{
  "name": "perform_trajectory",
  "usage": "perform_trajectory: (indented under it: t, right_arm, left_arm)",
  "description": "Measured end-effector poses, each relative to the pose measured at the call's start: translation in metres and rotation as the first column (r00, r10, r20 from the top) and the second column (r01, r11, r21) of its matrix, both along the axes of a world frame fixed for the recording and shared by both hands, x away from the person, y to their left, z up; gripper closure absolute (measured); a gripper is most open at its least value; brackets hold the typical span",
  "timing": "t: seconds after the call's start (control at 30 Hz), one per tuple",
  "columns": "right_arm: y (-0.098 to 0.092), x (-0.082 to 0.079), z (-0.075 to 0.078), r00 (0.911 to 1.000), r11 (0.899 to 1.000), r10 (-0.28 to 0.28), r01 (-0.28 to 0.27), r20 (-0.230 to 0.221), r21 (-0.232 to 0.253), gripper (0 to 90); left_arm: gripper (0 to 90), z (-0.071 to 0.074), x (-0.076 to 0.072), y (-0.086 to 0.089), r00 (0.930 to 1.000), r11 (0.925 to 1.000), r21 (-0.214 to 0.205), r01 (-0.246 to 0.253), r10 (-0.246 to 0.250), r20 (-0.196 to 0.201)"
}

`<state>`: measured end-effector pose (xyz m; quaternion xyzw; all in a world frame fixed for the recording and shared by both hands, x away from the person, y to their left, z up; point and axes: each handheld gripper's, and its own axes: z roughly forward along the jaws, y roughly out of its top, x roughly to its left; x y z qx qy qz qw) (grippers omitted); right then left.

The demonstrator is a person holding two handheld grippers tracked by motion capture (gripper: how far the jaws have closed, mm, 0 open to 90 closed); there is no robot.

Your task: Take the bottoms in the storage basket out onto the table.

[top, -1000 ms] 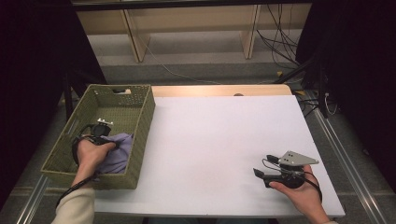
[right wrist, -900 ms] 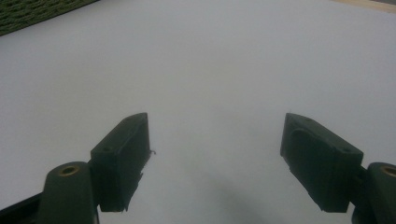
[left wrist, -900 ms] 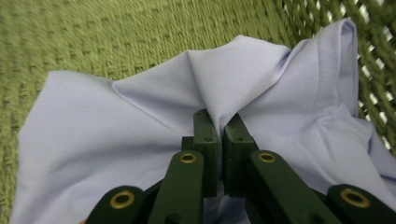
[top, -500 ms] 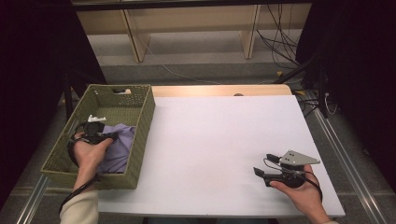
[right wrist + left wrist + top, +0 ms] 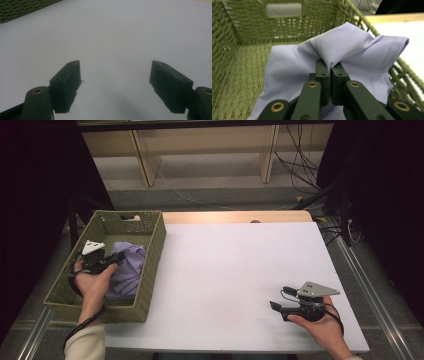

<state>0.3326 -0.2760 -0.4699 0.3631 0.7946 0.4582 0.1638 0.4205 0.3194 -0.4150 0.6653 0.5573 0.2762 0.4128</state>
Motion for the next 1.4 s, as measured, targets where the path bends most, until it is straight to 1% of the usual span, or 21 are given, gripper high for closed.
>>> perform_trajectory:
  t: [0.17, 0.3, 0.37, 0.5, 0.53, 0.6, 0.63, 0.77, 0.93, 1.1, 1.23, 1.4]
  right_arm:
    - [0.0, 0.0, 0.0, 1.0, 1.0, 0.0, 0.0, 0.002, 0.004, 25.9]
    - [0.0, 0.0, 0.0, 1.0, 1.0, 0.003, -0.003, 0.002, 0.003, 25.9]
    - [0.0, 0.0, 0.0, 1.0, 1.0, 0.006, -0.006, 0.004, 0.002, 25.8]
    - [0.0, 0.0, 0.0, 1.0, 1.0, 0.003, -0.003, 0.002, 0.005, 25.9]
    - [0.0, 0.0, 0.0, 1.0, 1.0, 0.003, -0.003, 0.002, 0.005, 25.9]
    - [0.0, 0.0, 0.0, 1.0, 1.0, 0.006, -0.006, 0.003, 0.006, 25.9]
    - [0.0, 0.0, 0.0, 1.0, 1.0, 0.007, -0.007, 0.004, 0.003, 25.9]
    - [0.0, 0.0, 0.001, 1.0, 1.0, 0.002, -0.002, 0.003, 0.01, 25.9]
    - [0.0, 0.0, 0.0, 1.0, 1.0, 0.005, -0.005, 0.002, 0.013, 25.9]
    - [-0.001, 0.0, 0.001, 1.0, 1.0, 0.003, -0.003, 0.003, 0.015, 25.9]
    - [0.0, 0.0, 0.001, 1.0, 1.0, 0.003, -0.003, 0.002, 0.017, 25.9]
    - [-0.001, 0.001, 0.001, 1.0, 1.0, 0.003, -0.003, 0.004, 0.013, 26.0]
  left_arm:
    - [85.6, 0.005, -0.004, 0.003, 0.9976, 0.9997, -0.024, -0.008, 0.01, 0.069]
    - [85.6, 0.007, -0.005, 0.006, 0.9936, 0.999, -0.037, -0.024, 0.028, 0.11]
    - [85.6, 0.008, -0.006, 0.007, 0.9919, 0.9988, -0.041, -0.026, 0.031, 0.123]
    - [85.6, 0.011, -0.009, 0.008, 0.9846, 0.9983, -0.05, -0.031, 0.039, 0.171]
    - [85.6, 0.013, -0.01, 0.009, 0.9837, 0.9985, -0.046, -0.029, 0.036, 0.176]
    - [85.6, 0.015, -0.011, 0.01, 0.9796, 0.9983, -0.047, -0.034, 0.042, 0.196]
    - [85.6, 0.015, -0.012, 0.011, 0.9779, 0.9979, -0.053, -0.036, 0.046, 0.204]
    - [85.6, 0.017, -0.013, 0.011, 0.9717, 0.9969, -0.066, -0.042, 0.056, 0.23]
    - [85.6, 0.022, -0.015, 0.011, 0.9641, 0.9968, -0.074, -0.032, 0.05, 0.261]
    - [85.6, 0.026, -0.016, 0.008, 0.9601, 0.9973, -0.071, -0.016, 0.036, 0.278]
    - [85.6, 0.029, -0.017, 0.006, 0.957, 0.9975, -0.069, -0.013, 0.032, 0.288]
    - [85.6, 0.034, -0.02, 0.007, 0.9512, 0.9972, -0.074, -0.013, 0.035, 0.307]
